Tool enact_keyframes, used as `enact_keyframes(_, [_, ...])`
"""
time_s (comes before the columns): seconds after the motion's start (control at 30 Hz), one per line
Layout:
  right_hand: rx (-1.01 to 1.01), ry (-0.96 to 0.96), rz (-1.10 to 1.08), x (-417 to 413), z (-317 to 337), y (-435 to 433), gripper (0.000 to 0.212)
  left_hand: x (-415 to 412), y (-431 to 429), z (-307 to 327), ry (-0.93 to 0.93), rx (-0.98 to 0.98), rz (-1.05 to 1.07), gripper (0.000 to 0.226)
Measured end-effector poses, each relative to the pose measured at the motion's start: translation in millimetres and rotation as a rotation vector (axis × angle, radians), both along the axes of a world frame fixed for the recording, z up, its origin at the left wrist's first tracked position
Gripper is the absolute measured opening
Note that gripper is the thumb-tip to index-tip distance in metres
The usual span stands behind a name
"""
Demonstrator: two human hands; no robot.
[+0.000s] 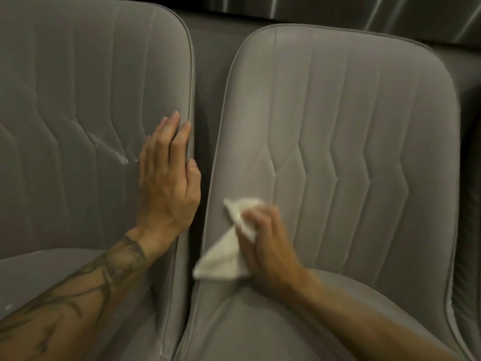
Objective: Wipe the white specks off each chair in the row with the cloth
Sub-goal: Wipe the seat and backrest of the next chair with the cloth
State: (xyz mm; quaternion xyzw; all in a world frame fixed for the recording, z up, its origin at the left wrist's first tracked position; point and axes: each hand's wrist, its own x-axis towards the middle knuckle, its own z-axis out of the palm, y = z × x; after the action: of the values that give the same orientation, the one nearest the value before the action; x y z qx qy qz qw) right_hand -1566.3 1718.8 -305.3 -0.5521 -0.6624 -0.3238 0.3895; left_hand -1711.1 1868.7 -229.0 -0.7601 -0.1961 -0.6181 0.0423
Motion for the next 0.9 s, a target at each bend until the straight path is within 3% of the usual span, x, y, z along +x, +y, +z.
enact_keyframes(0.07, [-0.094, -0.061, 0.034, -1, -21, -13, 0.027, 0, -1, 0, 0.004, -0.005, -0.007, 0.061])
enact_keyframes(0.17, [-0.032, -0.094, -0.002, 5, 20, 2, 0.027, 0, 1, 1, 0.007, 0.001, 0.008, 0.061])
enact_keyframes(0.33, [0.209, 0.183, -0.143, 0, 102, 33, 0.025, -1, 3, -1, 0.013, -0.009, -0.013, 0.061])
enact_keyframes(0.43, [0.094, 0.134, -0.073, -14, 61, 18, 0.026, 0, 2, -1, 0.016, 0.000, 0.014, 0.061])
enact_keyframes(0.53, [-0.232, -0.060, 0.090, -27, -10, -20, 0.027, 0, 1, 0, 0.016, -0.002, 0.031, 0.061])
enact_keyframes(0.6, [-0.362, -0.172, 0.123, -26, -20, -33, 0.025, -1, 0, 0, 0.015, 0.002, 0.038, 0.061])
enact_keyframes(0.67, [-0.290, -0.118, 0.062, -22, 3, -25, 0.025, -1, -1, 0, 0.016, 0.005, 0.049, 0.061])
enact_keyframes(0.77, [-0.070, 0.112, -0.088, -23, 56, 0, 0.025, -1, -1, 0, 0.014, 0.005, 0.052, 0.061])
enact_keyframes(0.9, [-0.204, 0.113, 0.003, -39, 38, -11, 0.026, -1, -1, 0, 0.024, 0.014, 0.057, 0.062])
